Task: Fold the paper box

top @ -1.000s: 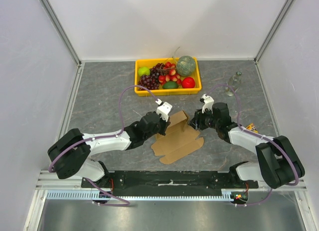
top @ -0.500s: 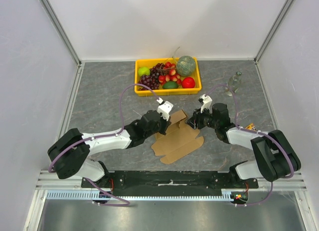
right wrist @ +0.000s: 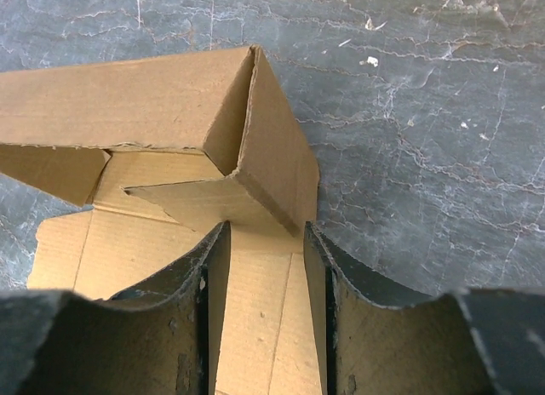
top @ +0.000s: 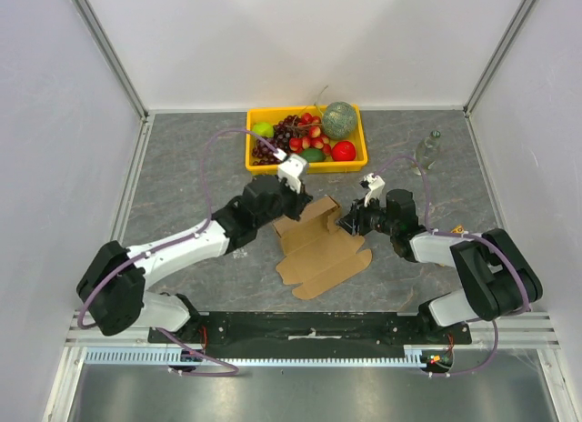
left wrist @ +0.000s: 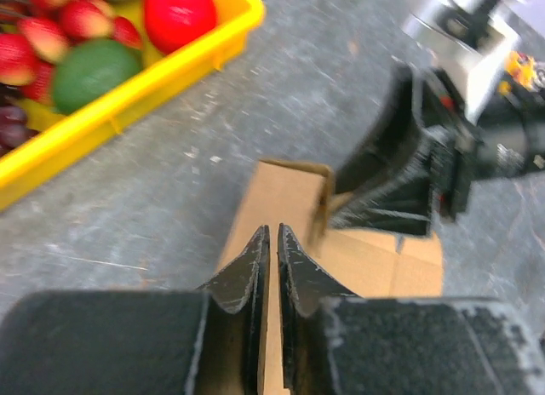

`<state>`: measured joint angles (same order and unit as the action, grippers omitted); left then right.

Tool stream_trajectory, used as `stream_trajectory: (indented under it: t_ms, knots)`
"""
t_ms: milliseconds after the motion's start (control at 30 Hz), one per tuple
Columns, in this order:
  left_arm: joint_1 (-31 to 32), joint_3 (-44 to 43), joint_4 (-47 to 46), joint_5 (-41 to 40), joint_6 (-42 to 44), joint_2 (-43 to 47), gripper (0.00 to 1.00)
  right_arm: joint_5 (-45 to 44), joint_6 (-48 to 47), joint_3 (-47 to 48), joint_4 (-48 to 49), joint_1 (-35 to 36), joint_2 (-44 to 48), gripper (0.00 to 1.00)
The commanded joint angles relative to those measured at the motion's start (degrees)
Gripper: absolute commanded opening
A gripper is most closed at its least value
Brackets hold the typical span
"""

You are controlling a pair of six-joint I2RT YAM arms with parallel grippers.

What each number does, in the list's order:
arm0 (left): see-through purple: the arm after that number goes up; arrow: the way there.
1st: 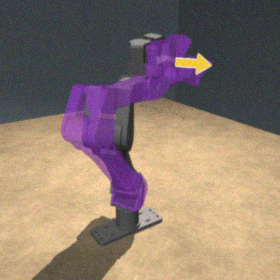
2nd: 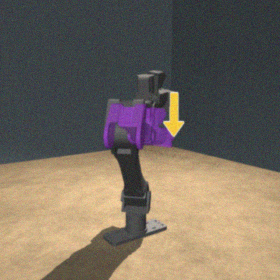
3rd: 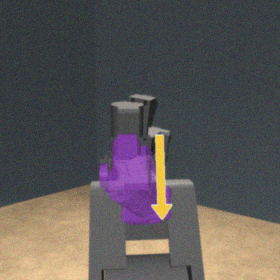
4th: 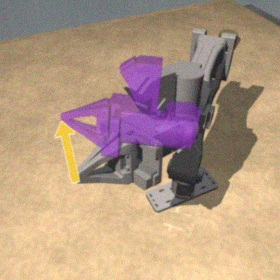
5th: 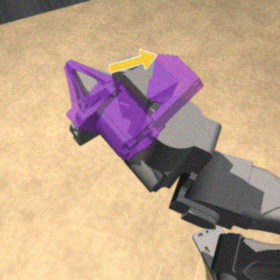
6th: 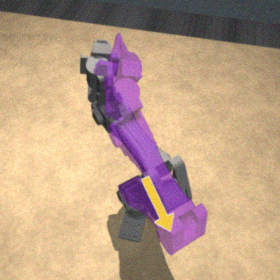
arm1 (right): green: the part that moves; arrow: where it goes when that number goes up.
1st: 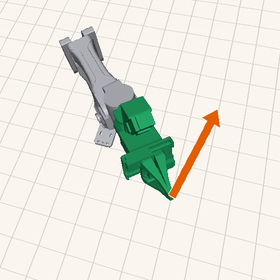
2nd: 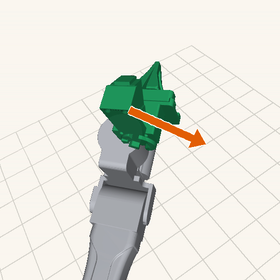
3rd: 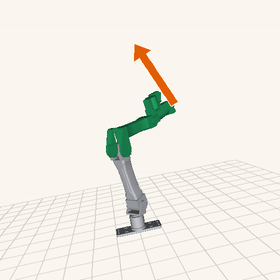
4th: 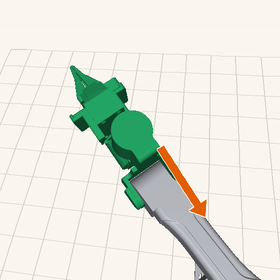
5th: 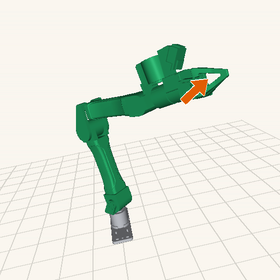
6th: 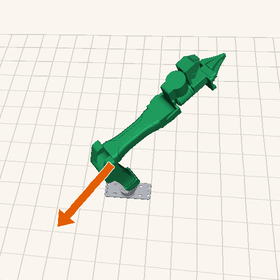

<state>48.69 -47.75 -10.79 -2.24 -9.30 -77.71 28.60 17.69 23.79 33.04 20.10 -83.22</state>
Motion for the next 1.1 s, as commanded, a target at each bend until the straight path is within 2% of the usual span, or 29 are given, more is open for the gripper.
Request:
stream_trajectory:
  t_ms: [0, 367, 500, 767, 1067]
  knots:
    - [-8.42, -4.28, -1.25, 7.23, -1.42, -2.6, 0.14, 1.11, -1.43, 0.03, 5.19, 0.12, -0.72, 0.47]
    - [-11.86, -24.48, 8.31, 12.43, -0.11, -29.23, 0.14, 2.43, -2.31, 0.64, 6.6, 0.12, -1.33, 0.47]
    - [-12.04, -30.03, 13.15, 13.75, 0.42, -35.3, 0.11, 2.6, -2.84, 0.73, 7.48, 0.12, -1.94, 0.46]
    - [-11.95, -29.69, 13.69, 18.58, 0.6, -37.78, 0.07, 3.48, -3.37, 1.43, 11.87, 0.29, -5.54, 0.46]
    - [-11.95, -24.94, 8.15, 29.57, -0.02, -37.51, 0.03, 3.83, -3.19, 0.47, 20.04, 1.35, -9.94, 0.47]
